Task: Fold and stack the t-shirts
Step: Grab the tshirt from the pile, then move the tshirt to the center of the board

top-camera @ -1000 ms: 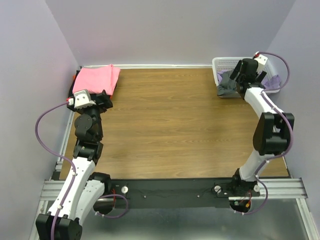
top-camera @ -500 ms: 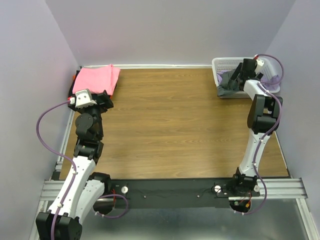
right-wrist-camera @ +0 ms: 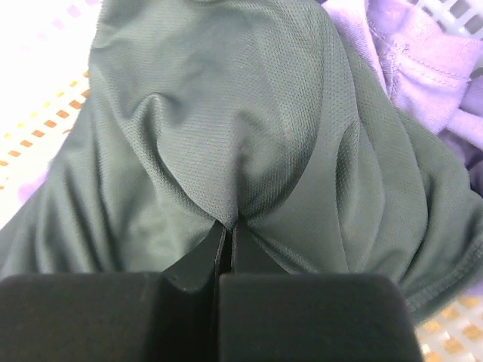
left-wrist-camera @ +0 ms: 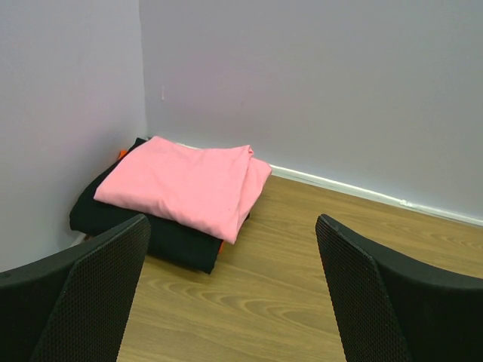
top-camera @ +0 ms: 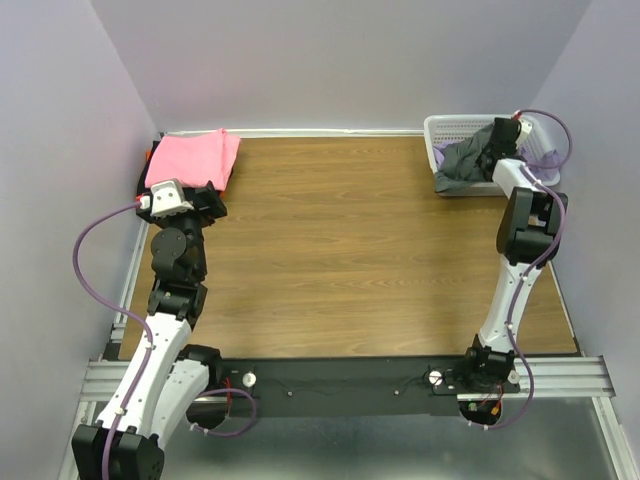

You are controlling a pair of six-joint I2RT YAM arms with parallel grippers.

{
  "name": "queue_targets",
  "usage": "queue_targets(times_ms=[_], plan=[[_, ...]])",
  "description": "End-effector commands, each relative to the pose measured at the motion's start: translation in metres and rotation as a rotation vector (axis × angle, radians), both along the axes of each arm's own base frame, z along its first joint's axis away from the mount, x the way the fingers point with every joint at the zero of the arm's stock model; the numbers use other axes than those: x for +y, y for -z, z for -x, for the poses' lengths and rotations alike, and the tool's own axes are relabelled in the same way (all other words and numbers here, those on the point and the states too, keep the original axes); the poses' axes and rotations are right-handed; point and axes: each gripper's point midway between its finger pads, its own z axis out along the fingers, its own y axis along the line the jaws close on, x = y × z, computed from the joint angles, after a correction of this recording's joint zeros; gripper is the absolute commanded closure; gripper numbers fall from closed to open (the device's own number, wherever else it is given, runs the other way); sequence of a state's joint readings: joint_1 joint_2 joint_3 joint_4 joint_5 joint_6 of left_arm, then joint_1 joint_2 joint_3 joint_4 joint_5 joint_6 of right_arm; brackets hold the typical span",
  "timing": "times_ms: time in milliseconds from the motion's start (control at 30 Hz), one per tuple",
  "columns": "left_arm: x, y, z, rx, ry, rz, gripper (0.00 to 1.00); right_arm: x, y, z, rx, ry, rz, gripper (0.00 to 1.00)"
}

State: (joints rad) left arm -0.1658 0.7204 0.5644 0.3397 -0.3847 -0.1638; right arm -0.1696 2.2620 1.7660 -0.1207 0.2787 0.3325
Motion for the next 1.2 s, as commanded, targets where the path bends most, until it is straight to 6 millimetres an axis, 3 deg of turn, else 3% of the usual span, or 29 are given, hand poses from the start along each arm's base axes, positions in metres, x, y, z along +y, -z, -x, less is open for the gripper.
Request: queue_targets(times_ms=[0, 100, 133, 233, 333, 433, 467, 567, 600, 667, 733, 767, 867, 900, 1000, 1100, 1167], plan=[[0.005, -0.003, 0.004, -0.022, -0.021, -0.005, 0.02, 0.004, -0.058, 0.002, -0.090, -0.021, 0.002, 0.98], [0.005, -0.003, 0.004, -0.023, -0.021, -0.006, 0.02, 0.009, -0.100, 0.012, -0.168, -0.033, 0.009, 0.98], [0.004, -0.004, 0.004, -0.023, -0.018, -0.006, 0.02, 0.011, -0.129, 0.017, -0.218, -0.041, 0.018, 0.98], [0.004, -0.004, 0.004, -0.024, -0.015, -0.006, 0.02, 0.019, -0.156, 0.028, -0.280, -0.064, 0.013, 0.98], [0.003, -0.005, 0.004, -0.024, -0.010, -0.007, 0.02, 0.031, -0.204, 0.046, -0.371, -0.102, 0.019, 0.98], [0.003, -0.006, 0.006, -0.031, -0.007, -0.007, 0.02, 0.043, -0.232, 0.057, -0.423, -0.142, 0.023, 0.98], [0.002, -0.007, 0.006, -0.035, -0.003, -0.007, 0.02, 0.050, -0.253, 0.065, -0.464, -0.165, 0.025, 0.98], [-0.001, -0.010, 0.007, -0.045, 0.016, -0.005, 0.02, 0.075, -0.283, 0.077, -0.519, -0.227, 0.032, 0.98], [-0.002, -0.011, 0.008, -0.048, 0.022, -0.003, 0.02, 0.092, -0.309, 0.088, -0.568, -0.269, 0.039, 0.99], [-0.006, -0.012, 0.007, -0.052, 0.042, -0.006, 0.02, 0.120, -0.342, 0.105, -0.636, -0.329, 0.044, 0.98], [-0.009, -0.013, 0.007, -0.054, 0.060, -0.011, 0.02, 0.136, -0.370, 0.118, -0.695, -0.376, 0.042, 0.98], [-0.010, -0.014, 0.007, -0.056, 0.064, -0.014, 0.02, 0.163, -0.381, 0.124, -0.721, -0.436, 0.026, 0.98], [-0.014, -0.016, 0.006, -0.060, 0.089, -0.017, 0.03, 0.195, -0.418, 0.146, -0.805, -0.525, 0.000, 0.98], [-0.016, -0.016, 0.006, -0.060, 0.099, -0.018, 0.04, 0.219, -0.427, 0.153, -0.826, -0.604, -0.027, 0.98], [-0.021, -0.016, 0.005, -0.061, 0.126, -0.016, 0.04, 0.260, -0.453, 0.172, -0.880, -0.726, -0.086, 0.98], [-0.025, -0.019, 0.005, -0.067, 0.151, -0.015, 0.05, 0.300, -0.462, 0.185, -0.897, -0.828, -0.133, 0.98], [-0.030, -0.019, 0.005, -0.070, 0.174, -0.007, 0.07, 0.317, -0.461, 0.189, -0.895, -0.864, -0.154, 0.98]])
